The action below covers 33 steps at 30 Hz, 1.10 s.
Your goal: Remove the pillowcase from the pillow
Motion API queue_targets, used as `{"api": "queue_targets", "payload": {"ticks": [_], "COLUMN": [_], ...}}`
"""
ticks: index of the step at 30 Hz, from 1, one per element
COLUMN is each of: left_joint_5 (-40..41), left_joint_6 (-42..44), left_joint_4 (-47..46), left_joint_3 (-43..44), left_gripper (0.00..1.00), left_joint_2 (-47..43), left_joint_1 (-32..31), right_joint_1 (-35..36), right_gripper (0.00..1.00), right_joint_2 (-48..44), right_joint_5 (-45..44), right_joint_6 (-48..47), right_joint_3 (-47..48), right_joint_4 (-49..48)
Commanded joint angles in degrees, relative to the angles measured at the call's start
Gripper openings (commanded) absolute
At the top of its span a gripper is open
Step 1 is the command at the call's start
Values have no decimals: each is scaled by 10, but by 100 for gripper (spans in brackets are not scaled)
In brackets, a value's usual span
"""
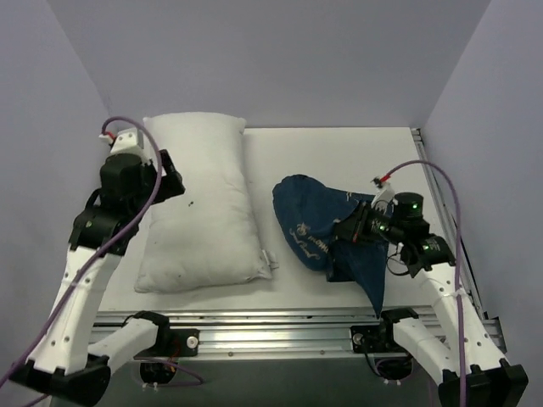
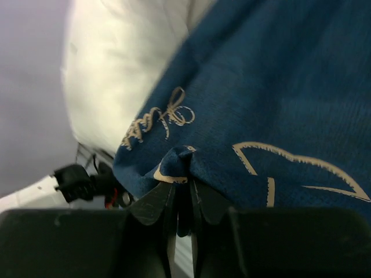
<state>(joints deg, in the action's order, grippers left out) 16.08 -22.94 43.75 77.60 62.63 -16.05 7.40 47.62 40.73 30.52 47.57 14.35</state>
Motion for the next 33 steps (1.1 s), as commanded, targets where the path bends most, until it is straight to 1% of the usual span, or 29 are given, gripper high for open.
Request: {"api": "queue_targets", "payload": {"ticks": [1, 3, 6, 8, 12, 13, 14, 16, 18, 19, 21, 23, 24, 26, 27, 30, 31, 33], "left_joint_5": [-9, -1, 9, 11, 16, 26, 30, 37, 44, 46, 50, 53, 54, 56, 62, 73, 81, 91], "left_joint_6": [-12, -11, -10, -9, -11, -11, -10, -5, -4, -2, -1, -1, -1, -1, 0, 6, 11, 17], "left_joint_4": [13, 32, 70, 95, 142, 158, 165, 186, 200, 209, 216, 225, 229, 239, 244, 259, 265, 270], "left_joint_3": [-24, -35, -43, -47, -43, -40, -39, -33, -20, -16, -6, 1, 10, 24, 32, 67, 85, 103], "left_gripper": [94, 94, 94, 94, 94, 94, 94, 94, 94, 94, 94, 94, 94, 94, 94, 94, 94, 94], "left_joint_2": [-82, -132, -189, -215, -262, -268, -272, -282, -289, -291, -299, -304, -307, -311, -313, -320, -321, -327], "left_joint_1": [2, 2, 3, 3, 3, 3, 3, 3, 3, 3, 3, 3, 3, 3, 3, 3, 3, 3], "right_joint_1": [45, 85, 118, 140, 145, 145, 145, 146, 146, 145, 144, 144, 144, 144, 144, 144, 144, 144], "right_gripper": [11, 13, 17, 25, 54, 69, 74, 84, 88, 92, 98, 100, 100, 100, 100, 100, 100, 100], "right_joint_2": [-3, -9, -18, -24, -25, -20, -16, -4, 9, 12, 17, 29, 34, 37, 35, 17, 2, -19], "right_joint_5": [-12, -53, -103, -119, -136, -158, -171, -187, -226, -241, -302, -356, -404, -465, -512, -589, -641, -685], "right_joint_6": [-21, -27, -33, -39, -80, -97, -103, -119, -129, -133, -136, -134, -130, -127, -127, -136, -144, -157], "right_joint_3": [-80, -99, -99, -87, -35, -18, 14, 50, 104, 120, 161, 189, 216, 238, 248, 284, 298, 305], "right_joint_4": [37, 62, 101, 124, 165, 181, 187, 204, 210, 206, 199, 199, 200, 198, 196, 192, 192, 189]}}
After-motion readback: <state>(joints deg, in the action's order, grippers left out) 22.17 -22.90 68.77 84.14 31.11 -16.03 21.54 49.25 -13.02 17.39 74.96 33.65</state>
